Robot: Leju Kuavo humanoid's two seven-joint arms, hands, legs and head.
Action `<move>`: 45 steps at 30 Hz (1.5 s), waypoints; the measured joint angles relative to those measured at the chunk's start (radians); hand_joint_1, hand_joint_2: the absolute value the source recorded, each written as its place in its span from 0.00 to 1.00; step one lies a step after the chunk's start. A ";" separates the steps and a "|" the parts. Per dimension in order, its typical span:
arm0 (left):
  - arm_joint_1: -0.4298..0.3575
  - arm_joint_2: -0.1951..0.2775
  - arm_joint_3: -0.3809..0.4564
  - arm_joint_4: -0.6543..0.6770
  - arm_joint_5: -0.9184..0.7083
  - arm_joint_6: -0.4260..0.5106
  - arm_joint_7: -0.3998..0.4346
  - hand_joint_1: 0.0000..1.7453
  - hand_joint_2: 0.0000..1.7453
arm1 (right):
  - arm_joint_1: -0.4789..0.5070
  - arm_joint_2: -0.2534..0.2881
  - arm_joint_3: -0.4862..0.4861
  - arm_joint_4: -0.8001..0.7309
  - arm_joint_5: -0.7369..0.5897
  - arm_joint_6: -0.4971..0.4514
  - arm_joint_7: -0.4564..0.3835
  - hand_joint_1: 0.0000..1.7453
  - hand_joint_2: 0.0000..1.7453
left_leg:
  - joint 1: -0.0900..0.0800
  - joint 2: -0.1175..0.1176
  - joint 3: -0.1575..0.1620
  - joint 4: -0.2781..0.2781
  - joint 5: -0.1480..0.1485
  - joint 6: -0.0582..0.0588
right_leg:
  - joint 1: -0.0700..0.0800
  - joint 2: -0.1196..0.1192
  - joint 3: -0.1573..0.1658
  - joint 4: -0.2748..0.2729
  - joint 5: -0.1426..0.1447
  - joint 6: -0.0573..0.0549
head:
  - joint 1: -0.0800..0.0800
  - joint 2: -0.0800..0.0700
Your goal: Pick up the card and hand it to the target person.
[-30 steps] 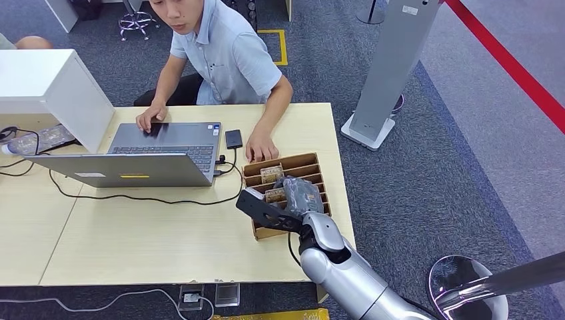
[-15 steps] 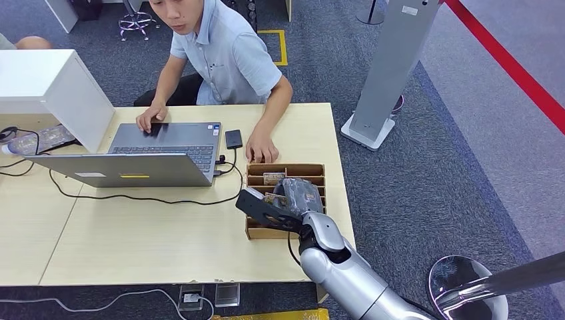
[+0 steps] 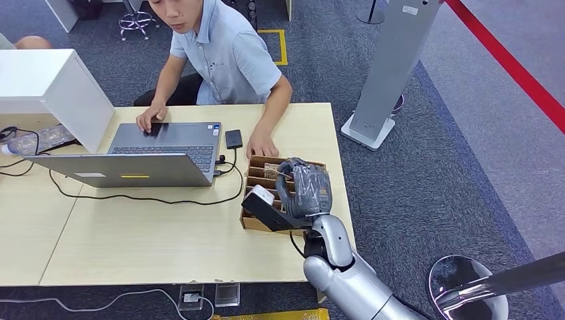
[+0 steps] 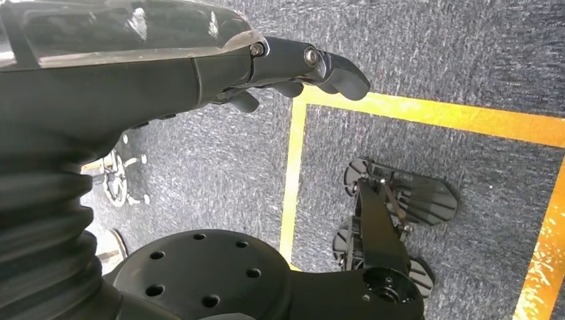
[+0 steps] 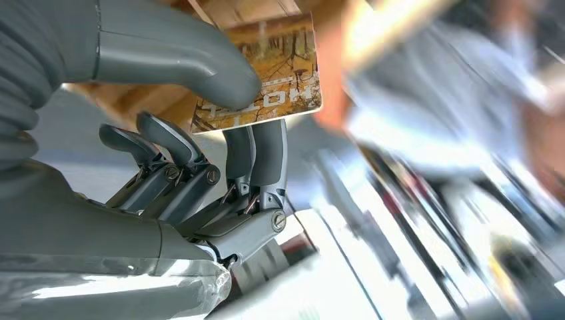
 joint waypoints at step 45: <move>-0.032 -0.001 0.000 0.000 -0.038 0.006 0.021 0.00 1.00 | -0.454 0.183 -0.039 0.546 -0.328 0.129 0.025 0.75 1.00 | 0.000 0.000 -0.002 0.000 0.003 0.000 | 0.000 0.000 0.000 0.001 0.003 0.001 | 0.000 0.000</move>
